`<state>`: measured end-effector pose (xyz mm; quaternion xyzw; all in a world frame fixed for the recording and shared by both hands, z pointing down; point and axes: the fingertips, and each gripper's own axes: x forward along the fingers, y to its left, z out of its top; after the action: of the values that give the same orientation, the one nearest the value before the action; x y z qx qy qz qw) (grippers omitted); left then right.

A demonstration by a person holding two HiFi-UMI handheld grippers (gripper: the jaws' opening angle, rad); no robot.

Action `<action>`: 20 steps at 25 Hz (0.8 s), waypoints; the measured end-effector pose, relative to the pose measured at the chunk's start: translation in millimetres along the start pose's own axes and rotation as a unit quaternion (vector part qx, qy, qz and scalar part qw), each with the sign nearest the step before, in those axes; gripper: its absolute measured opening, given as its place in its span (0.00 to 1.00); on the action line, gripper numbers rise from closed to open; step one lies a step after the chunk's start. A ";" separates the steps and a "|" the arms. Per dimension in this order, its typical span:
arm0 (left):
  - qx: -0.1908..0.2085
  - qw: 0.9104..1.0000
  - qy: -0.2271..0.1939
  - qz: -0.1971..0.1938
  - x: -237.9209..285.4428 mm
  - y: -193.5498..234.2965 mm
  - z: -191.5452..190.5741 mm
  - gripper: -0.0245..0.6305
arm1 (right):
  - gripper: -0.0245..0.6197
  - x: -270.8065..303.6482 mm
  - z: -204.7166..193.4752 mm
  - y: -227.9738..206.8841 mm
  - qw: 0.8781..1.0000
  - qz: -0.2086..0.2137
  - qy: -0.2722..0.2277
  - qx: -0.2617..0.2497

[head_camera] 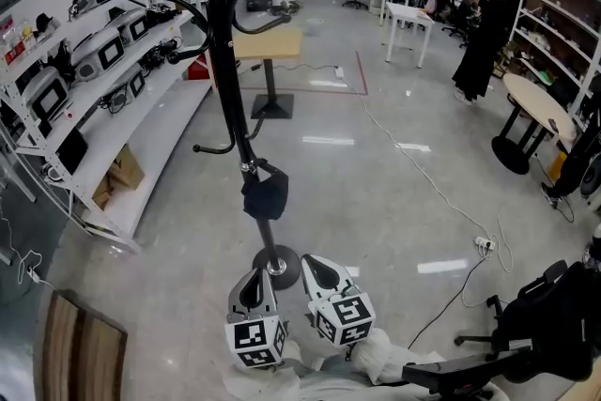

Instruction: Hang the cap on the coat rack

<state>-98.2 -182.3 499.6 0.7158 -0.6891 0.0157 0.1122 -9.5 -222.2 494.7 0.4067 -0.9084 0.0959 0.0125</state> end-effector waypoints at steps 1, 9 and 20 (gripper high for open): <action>0.000 1.000 -0.010 0.004 -5.8 -3.8 2.3 0.04 | 0.06 -3.9 0.4 1.5 1.000 0.007 -0.001 0.002; 0.005 0.999 -0.019 0.032 -29.8 -6.4 -0.5 0.04 | 0.06 -19.1 0.7 17.0 0.999 0.034 -0.007 0.021; 0.002 0.999 -0.047 0.024 -38.5 6.2 14.9 0.04 | 0.06 -13.7 0.2 35.6 0.999 0.035 -0.005 0.026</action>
<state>-108.2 -147.3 479.2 0.6990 -0.7107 -0.0136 0.0780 -26.7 -189.0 487.4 0.3751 -0.9195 0.1174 -0.0062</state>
